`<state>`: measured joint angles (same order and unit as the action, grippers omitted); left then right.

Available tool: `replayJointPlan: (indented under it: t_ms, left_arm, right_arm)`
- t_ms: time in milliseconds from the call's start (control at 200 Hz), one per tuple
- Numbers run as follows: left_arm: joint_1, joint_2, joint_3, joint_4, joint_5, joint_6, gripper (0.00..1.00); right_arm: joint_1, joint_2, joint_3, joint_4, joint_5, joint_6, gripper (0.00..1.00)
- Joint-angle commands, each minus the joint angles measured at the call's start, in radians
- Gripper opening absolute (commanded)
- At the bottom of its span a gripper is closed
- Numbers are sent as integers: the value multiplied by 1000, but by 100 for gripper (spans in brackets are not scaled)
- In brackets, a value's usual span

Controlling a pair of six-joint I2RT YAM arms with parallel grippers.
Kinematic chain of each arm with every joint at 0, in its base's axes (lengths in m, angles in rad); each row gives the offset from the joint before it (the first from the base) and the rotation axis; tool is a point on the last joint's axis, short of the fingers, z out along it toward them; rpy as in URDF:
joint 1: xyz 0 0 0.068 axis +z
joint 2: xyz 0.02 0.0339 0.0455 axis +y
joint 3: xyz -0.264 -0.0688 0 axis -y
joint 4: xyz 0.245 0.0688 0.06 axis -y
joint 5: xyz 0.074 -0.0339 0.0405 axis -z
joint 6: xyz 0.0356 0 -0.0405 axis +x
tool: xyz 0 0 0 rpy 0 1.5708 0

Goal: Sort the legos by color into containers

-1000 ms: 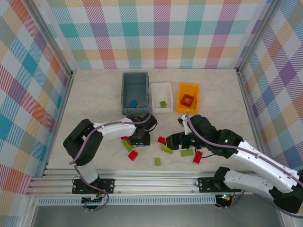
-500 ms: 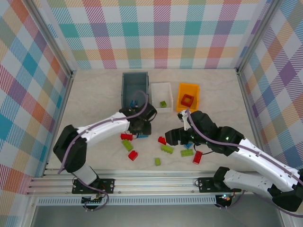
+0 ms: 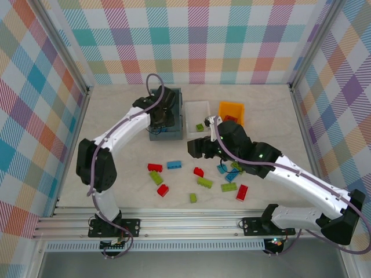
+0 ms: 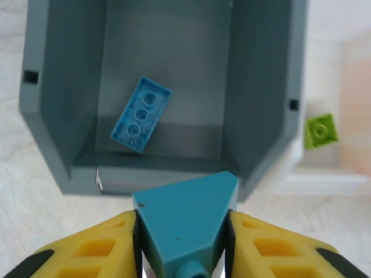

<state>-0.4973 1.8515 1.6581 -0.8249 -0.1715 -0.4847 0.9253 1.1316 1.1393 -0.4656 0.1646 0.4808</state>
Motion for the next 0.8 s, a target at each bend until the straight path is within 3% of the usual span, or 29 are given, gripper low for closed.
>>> replayJointPlan:
  t_ms: [0, 160, 440, 630, 795]
  left_arm:
    - [34, 66, 60, 1, -25, 37, 37]
    - [83, 164, 105, 42, 31, 36, 36]
    - [88, 255, 153, 57, 90, 29, 40]
    - [88, 234, 133, 50, 92, 28, 60]
    - [89, 172, 121, 45, 91, 28, 64]
  right_arm:
    - [6, -3, 11, 28, 18, -7, 79]
    - [7, -18, -13, 23, 18, 5, 79]
    - [6, 9, -11, 15, 11, 13, 79]
    - [6, 25, -3, -4, 24, 20, 80]
    - [6, 22, -11, -88, 105, 56, 80]
